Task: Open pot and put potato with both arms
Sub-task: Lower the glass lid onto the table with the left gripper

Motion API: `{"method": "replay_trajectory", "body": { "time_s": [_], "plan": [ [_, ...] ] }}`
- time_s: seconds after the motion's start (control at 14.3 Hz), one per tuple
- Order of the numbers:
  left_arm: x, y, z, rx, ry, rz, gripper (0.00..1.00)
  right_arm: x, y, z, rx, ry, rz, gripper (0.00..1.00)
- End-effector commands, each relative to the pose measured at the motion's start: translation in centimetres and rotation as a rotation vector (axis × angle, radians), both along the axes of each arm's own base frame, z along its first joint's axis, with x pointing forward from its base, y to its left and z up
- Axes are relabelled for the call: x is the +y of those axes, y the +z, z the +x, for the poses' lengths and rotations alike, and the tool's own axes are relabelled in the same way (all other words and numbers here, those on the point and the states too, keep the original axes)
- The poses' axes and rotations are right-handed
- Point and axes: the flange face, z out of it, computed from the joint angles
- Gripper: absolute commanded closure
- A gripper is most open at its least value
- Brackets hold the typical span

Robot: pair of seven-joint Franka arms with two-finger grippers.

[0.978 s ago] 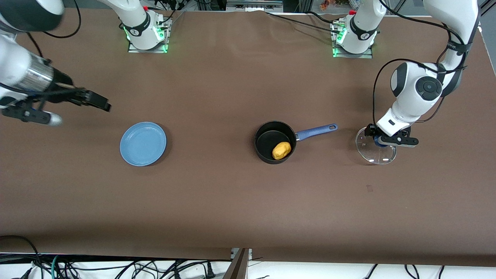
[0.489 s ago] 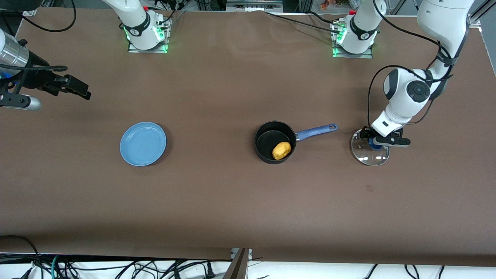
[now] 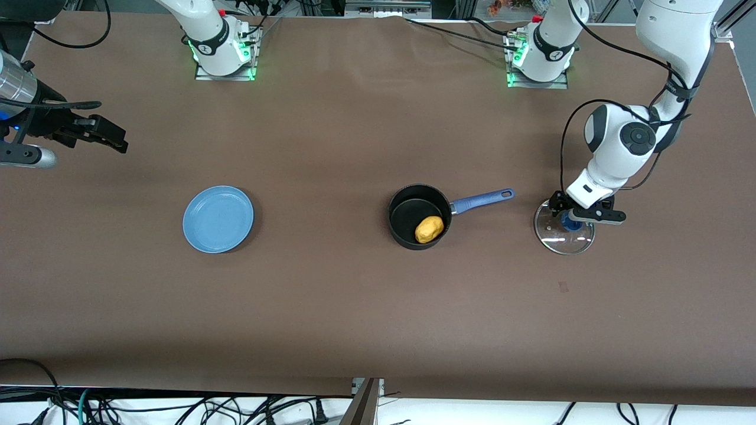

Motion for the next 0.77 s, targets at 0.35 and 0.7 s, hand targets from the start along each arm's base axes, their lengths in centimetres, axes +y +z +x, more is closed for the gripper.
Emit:
{"method": "replay_trajectory", "body": {
  "time_s": [0.35, 0.7],
  "plan": [
    [-0.4, 3.6, 1.2, -0.021, -0.030, 0.022, 0.00, -0.1, 1.7, 0.1, -0.028, 0.024, -0.026, 0.00],
    [-1.0, 6.2, 2.5, 0.008, -0.030, 0.034, 0.00, 0.3, 1.6, -0.4, 0.007, 0.017, 0.024, 0.00]
  ]
}}
